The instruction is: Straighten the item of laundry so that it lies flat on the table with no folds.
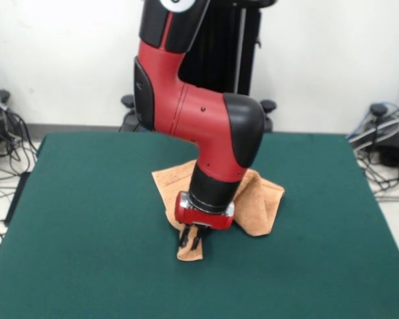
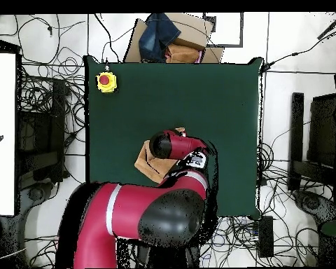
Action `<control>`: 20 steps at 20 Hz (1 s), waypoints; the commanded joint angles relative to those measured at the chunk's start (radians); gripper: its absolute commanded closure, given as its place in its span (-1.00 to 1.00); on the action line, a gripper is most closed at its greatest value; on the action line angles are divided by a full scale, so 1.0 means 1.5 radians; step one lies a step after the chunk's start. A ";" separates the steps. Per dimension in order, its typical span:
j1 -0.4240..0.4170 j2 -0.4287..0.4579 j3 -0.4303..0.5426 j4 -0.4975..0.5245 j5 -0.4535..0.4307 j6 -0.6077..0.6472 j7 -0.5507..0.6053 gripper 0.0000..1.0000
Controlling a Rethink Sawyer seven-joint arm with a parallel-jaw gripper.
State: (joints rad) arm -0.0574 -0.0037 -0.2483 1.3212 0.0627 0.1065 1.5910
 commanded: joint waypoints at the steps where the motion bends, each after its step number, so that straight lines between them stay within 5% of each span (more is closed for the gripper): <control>1: -0.040 0.085 0.107 -0.067 -0.024 0.061 0.024 1.00; 11: -0.068 0.091 0.107 -0.110 -0.062 0.071 0.004 1.00; 20: -0.072 0.025 0.098 -0.065 -0.090 0.102 0.026 1.00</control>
State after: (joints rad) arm -0.1205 -0.0135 -0.1889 1.2407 -0.0129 0.2724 1.5910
